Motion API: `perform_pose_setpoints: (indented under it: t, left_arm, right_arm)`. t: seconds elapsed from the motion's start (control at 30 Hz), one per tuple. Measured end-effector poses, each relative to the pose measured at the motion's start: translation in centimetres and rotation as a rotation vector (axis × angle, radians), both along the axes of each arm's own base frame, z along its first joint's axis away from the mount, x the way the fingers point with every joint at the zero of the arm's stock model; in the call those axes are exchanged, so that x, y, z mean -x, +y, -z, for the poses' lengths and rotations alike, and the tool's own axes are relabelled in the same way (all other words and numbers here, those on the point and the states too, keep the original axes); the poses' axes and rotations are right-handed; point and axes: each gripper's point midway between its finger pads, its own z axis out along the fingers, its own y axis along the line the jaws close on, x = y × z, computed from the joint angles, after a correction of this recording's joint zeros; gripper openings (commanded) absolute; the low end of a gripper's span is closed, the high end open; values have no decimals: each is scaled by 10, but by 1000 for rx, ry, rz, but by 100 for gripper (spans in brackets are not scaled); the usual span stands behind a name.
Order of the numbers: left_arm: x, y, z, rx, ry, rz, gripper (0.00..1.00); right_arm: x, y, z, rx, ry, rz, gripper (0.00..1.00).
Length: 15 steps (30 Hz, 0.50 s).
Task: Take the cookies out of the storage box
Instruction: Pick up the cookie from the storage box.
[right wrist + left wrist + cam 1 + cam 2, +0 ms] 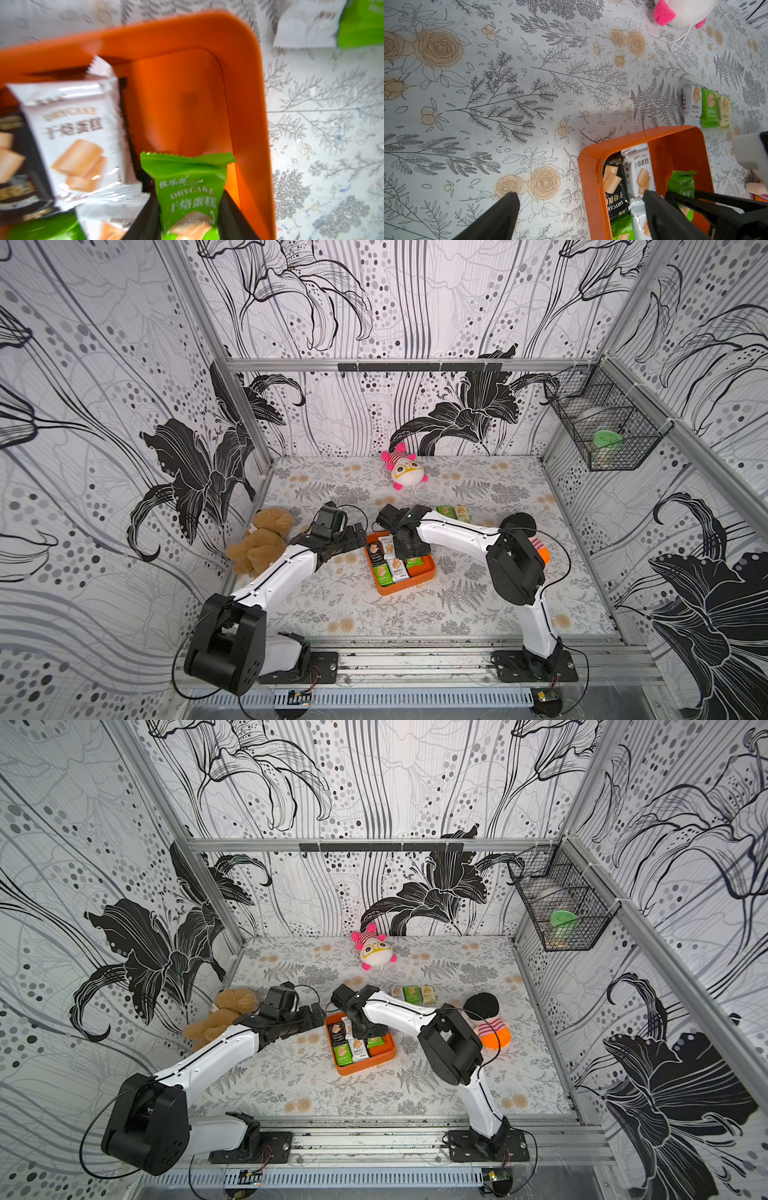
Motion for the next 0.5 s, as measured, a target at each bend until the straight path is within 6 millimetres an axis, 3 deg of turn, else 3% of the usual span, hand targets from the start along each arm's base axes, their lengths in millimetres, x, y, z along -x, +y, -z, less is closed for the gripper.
perform_pose_setpoints:
  t: [0.33, 0.5]
  left_arm:
    - [0, 0, 0, 1, -1, -1, 97]
    - [-6, -2, -2, 6, -3, -3, 97]
  right_arm:
    - [-16, 13, -24, -40, -60, -24, 44]
    - [-30, 8, -41, -80, -98, -12, 44]
